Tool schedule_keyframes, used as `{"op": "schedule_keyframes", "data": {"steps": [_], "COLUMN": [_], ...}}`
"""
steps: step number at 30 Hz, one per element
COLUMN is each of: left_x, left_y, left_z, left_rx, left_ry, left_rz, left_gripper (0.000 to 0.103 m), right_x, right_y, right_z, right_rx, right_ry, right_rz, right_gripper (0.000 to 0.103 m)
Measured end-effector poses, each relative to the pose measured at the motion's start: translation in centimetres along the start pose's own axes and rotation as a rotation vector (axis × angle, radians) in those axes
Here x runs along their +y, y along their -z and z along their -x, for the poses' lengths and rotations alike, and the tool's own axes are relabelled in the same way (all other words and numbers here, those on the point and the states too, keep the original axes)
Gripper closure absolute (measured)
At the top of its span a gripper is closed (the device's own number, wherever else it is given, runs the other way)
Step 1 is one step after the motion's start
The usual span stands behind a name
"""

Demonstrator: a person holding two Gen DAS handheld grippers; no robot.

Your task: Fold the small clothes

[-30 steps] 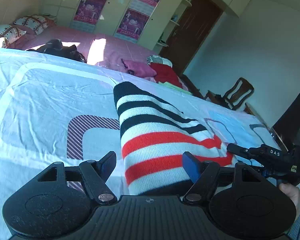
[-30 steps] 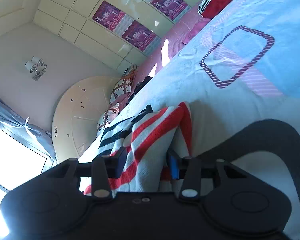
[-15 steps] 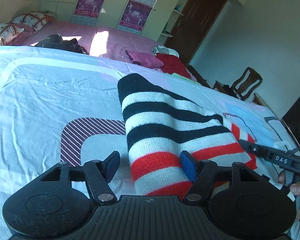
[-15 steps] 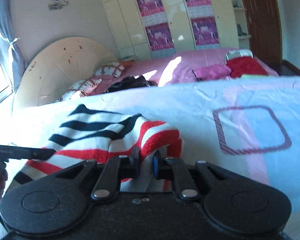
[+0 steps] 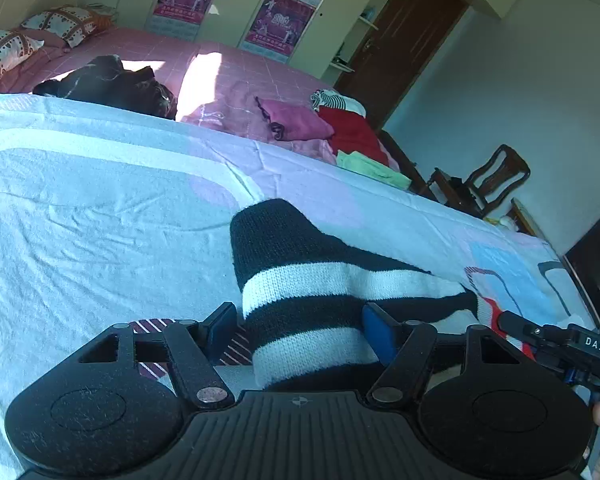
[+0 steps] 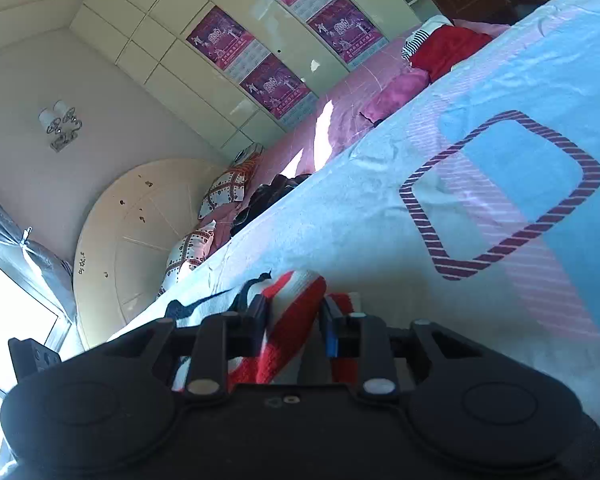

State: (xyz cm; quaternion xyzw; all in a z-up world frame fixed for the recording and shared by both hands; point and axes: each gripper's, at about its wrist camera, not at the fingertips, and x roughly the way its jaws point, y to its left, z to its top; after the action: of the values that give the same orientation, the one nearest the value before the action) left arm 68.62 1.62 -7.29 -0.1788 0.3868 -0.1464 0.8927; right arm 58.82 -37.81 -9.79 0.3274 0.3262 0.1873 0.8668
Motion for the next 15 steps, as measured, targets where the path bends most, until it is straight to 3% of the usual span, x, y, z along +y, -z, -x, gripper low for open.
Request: {"op": "schedule_keyframes", "data": {"steps": [1, 3, 5, 6, 9, 11, 12, 15], "left_x": [0.2, 0.3, 0.0, -0.2, -0.6, -0.6, -0.7, -0.5], "left_y": [0.1, 0.4, 0.9, 1.1, 0.9, 1.4, 1.9, 4.5], "left_z": [-0.1, 0.1, -0.3, -0.4, 0.7, 3.6, 4.9, 9.0], "left_rx": [-0.006, -0.027, -0.026, -0.030, -0.027, -0.045, -0.053, -0.036], "left_ry": [0.018, 0.013, -0.009, -0.013, -0.031, -0.012, 0.006, 0.038], "left_rz": [0.005, 0.003, -0.030, -0.042, -0.053, -0.075, -0.087, -0.109], "left_gripper": [0.054, 0.056, 0.056, 0.055, 0.052, 0.043, 0.040, 0.040], "right_x": [0.2, 2.3, 3.8, 3.7, 4.1, 4.8, 4.9, 5.0], "right_y": [-0.1, 0.3, 1.7, 2.2, 1.5, 1.1, 1.3, 3.1], "right_z": [0.1, 0.2, -1.3, -2.0, -1.0, 1.6, 3.4, 8.0], "right_rx": [-0.013, -0.021, 0.029, 0.047, 0.043, 0.012, 0.005, 0.054], "right_ry": [0.003, 0.085, 0.217, 0.235, 0.227, 0.217, 0.167, 0.067], "right_rz": [0.024, 0.216, 0.423, 0.445, 0.365, 0.319, 0.293, 0.185], "right_gripper": [0.088, 0.091, 0.092, 0.092, 0.086, 0.057, 0.051, 0.049]}}
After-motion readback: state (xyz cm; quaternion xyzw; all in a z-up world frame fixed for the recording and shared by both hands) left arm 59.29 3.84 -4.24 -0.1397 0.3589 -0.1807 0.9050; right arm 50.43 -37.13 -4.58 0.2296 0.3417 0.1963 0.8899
